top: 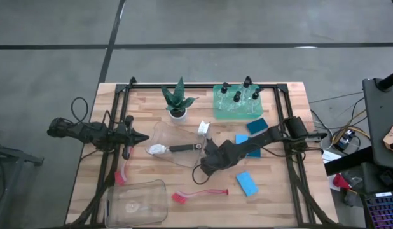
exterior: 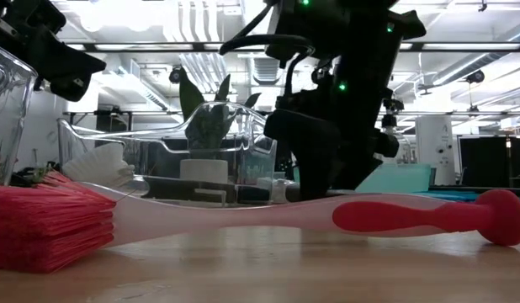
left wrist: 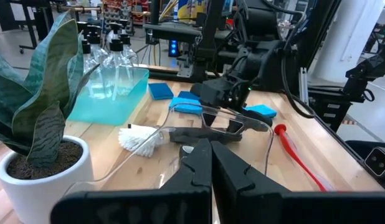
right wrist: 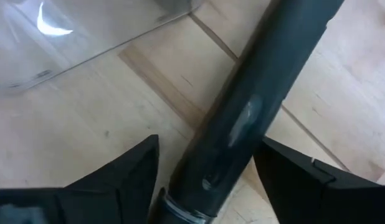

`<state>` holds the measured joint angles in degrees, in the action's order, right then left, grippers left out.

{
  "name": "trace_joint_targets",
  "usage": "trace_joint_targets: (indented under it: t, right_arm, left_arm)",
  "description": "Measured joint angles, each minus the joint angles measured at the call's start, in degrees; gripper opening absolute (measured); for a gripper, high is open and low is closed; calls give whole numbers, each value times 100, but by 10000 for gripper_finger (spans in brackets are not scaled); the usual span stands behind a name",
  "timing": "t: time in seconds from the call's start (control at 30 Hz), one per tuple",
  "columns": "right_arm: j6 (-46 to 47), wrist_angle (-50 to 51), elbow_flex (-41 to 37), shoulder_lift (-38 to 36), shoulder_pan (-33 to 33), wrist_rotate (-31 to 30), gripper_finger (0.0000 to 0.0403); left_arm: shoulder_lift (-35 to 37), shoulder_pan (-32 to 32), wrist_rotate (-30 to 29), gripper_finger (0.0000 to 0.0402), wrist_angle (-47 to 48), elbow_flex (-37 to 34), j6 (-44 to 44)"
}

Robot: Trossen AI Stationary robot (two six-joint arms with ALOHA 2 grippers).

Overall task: Pick & Place Kitchen Sink Supplies
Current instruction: Put the black dish brush into the top transparent bin

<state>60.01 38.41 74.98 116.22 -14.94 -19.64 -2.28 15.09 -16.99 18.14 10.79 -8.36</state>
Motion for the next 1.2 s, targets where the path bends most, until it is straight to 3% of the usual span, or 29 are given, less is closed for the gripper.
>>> trace_joint_targets:
  t: [0.37,0.57,0.77,1.1,1.2]
  right_arm:
    - [-319,771,-13,-140,17,-7,113]
    - [-361,1881,-17,-437,7,-61,110]
    - [-400,2678,-20,-956,9,-752,121]
    - [-1768,2425,247,-1842,-57,-2128,112]
    - [-2825,1604,319,-1993,-52,-2215,115]
  left_arm:
    - [-1,0,0,0,0,0,0]
    - [-2,1,0,0,2,-1,0]
    - [-2,1,-1,0,-1,0,-1]
    - [-2,-2,0,0,4,0,-2]
    - [-2,-1,0,0,4,-2,-1]
